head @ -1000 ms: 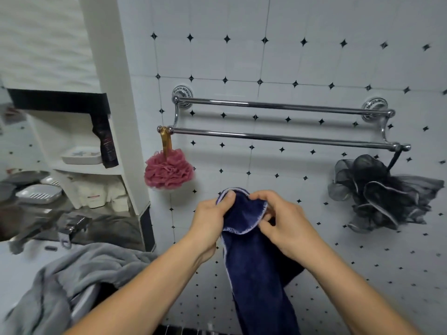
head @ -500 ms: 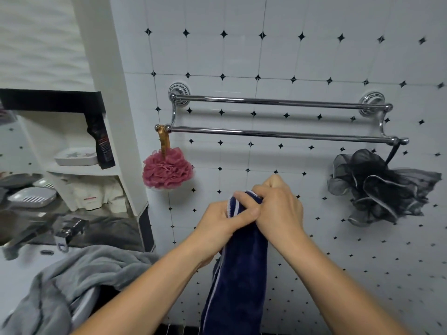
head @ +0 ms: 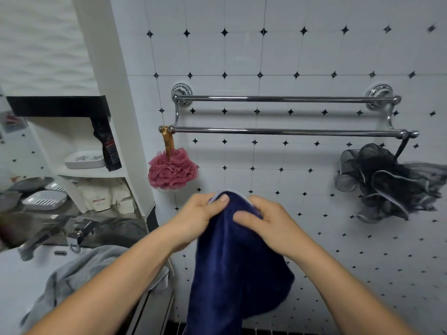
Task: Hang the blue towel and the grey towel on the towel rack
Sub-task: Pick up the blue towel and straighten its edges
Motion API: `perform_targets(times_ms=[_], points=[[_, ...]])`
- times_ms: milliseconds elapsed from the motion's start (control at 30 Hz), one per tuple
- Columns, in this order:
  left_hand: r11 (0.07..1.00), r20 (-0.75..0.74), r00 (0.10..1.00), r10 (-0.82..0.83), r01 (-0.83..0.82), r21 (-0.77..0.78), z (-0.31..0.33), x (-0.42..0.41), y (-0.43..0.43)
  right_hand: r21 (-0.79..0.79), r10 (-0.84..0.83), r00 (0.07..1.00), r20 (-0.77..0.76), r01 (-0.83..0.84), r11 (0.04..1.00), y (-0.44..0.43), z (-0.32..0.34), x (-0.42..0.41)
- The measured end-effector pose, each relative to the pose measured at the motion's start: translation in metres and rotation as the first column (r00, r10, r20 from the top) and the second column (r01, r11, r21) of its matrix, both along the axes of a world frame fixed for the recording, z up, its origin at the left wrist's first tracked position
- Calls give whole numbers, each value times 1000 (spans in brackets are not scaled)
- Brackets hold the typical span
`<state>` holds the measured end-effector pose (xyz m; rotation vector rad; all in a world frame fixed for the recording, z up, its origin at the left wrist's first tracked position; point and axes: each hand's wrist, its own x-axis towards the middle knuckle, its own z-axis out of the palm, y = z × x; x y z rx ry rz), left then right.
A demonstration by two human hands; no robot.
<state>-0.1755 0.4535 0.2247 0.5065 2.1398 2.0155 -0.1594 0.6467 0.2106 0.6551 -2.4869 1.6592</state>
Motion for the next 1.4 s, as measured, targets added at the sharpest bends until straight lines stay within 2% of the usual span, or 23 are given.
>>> perform_targets(times_ms=[33, 100, 167, 267, 333, 433, 467, 533, 600, 700, 767, 800, 833, 900, 933, 1000, 1067, 1167, 1300, 1400], points=[[999, -20, 999, 40, -40, -3, 4, -4, -2, 41, 68, 994, 80, -72, 997, 7, -13, 2], [993, -62, 991, 118, -118, 5, 14, -12, -7, 228, 153, 960, 233, -207, 951, 23, -42, 10], [985, -107, 980, 169, -170, 2, 27, -22, -12, 394, 119, 915, 386, -280, 876, 39, -70, 18], [976, -168, 971, 172, -191, -105, 34, -37, -21, 444, 59, 876, 478, -299, 845, 63, -85, 26], [966, -177, 968, 179, -207, -156, 27, -46, -27, 535, 16, 905, 426, -266, 802, 84, -78, 27], [952, -119, 962, 246, -263, -157, 9, -53, -37, 788, -77, 987, 143, -67, 611, 121, -53, 20], [948, -102, 960, 263, -276, -156, 2, -53, -40, 796, -112, 991, 69, 13, 606, 133, -41, 18], [942, -100, 956, 277, -290, -167, -9, -54, -45, 730, -177, 984, -17, 134, 671, 154, -19, 14], [940, -104, 957, 270, -286, -188, -14, -54, -47, 716, -175, 984, -27, 141, 684, 165, -3, 12], [944, -100, 959, 265, -279, -176, -14, -53, -45, 814, -151, 988, -15, 100, 573, 170, 15, 6], [946, -94, 956, 279, -291, -146, -13, -51, -43, 836, -141, 990, -28, 101, 539, 174, 38, 3], [945, -89, 953, 289, -299, -135, -11, -50, -42, 829, -132, 990, -46, 112, 548, 177, 51, 1], [943, -84, 950, 301, -309, -126, -9, -49, -42, 789, -139, 989, -41, 117, 604, 181, 63, 2], [940, -73, 944, 323, -329, -91, -3, -47, -43, 605, -163, 986, 48, 101, 790, 185, 81, 8], [937, -62, 938, 340, -343, -61, 0, -47, -44, 525, -130, 987, 90, 64, 849, 184, 84, 11], [926, -37, 925, 377, -378, -10, 5, -47, -43, 510, -25, 993, 116, -38, 860, 171, 82, 20], [921, -7, 921, 389, -388, 44, 6, -46, -39, 650, 34, 996, 85, -82, 756, 155, 68, 27], [926, 12, 928, 373, -373, 60, 4, -42, -33, 854, 88, 995, 47, -86, 512, 144, 50, 29], [943, -21, 943, 331, -332, -7, -1, -38, -38, 932, -82, 995, 53, -20, 362, 171, 41, 19], [967, -44, 969, 245, -247, -66, -6, -32, -35, 959, -182, 983, -34, 83, 271, 188, 44, 10]])
